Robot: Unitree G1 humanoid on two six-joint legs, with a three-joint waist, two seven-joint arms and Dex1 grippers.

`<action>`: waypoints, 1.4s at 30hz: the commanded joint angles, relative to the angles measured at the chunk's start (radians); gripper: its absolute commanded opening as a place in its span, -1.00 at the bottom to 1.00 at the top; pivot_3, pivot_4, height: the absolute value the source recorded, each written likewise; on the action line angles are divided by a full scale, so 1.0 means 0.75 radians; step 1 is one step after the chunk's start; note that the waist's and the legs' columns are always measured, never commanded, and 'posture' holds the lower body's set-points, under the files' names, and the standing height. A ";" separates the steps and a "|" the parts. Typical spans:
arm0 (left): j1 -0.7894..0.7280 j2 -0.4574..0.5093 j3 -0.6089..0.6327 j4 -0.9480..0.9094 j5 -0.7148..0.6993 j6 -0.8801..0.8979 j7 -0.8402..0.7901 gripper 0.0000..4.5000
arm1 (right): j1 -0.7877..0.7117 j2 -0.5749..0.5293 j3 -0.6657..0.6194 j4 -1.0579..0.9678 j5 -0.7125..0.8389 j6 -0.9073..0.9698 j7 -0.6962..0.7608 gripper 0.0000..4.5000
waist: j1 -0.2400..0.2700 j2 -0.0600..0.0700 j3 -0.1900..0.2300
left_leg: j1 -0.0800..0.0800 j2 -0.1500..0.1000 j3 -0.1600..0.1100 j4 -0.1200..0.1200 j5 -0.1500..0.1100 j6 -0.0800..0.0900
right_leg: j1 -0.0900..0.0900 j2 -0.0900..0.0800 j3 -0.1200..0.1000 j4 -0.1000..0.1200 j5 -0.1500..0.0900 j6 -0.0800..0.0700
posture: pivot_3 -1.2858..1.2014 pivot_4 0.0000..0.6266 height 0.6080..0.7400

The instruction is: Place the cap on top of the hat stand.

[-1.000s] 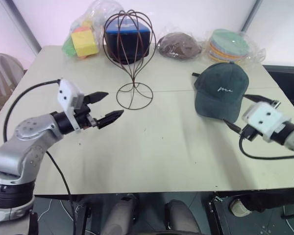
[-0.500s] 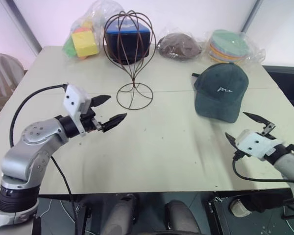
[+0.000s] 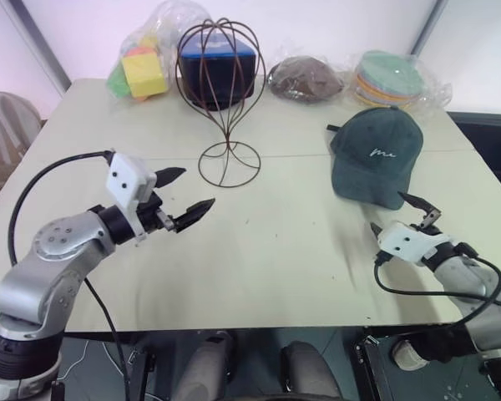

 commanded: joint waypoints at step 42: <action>0.033 0.066 0.088 -0.107 -0.008 0.030 0.048 1.00 | -0.275 -0.030 0.174 0.402 -0.332 0.103 -0.464 0.75 | -0.001 0.000 0.000 | 0.001 0.000 0.000 0.001 0.002 -0.003 | 0.001 0.001 0.000 0.001 0.000 0.000 | 0.03 -0.52 1.00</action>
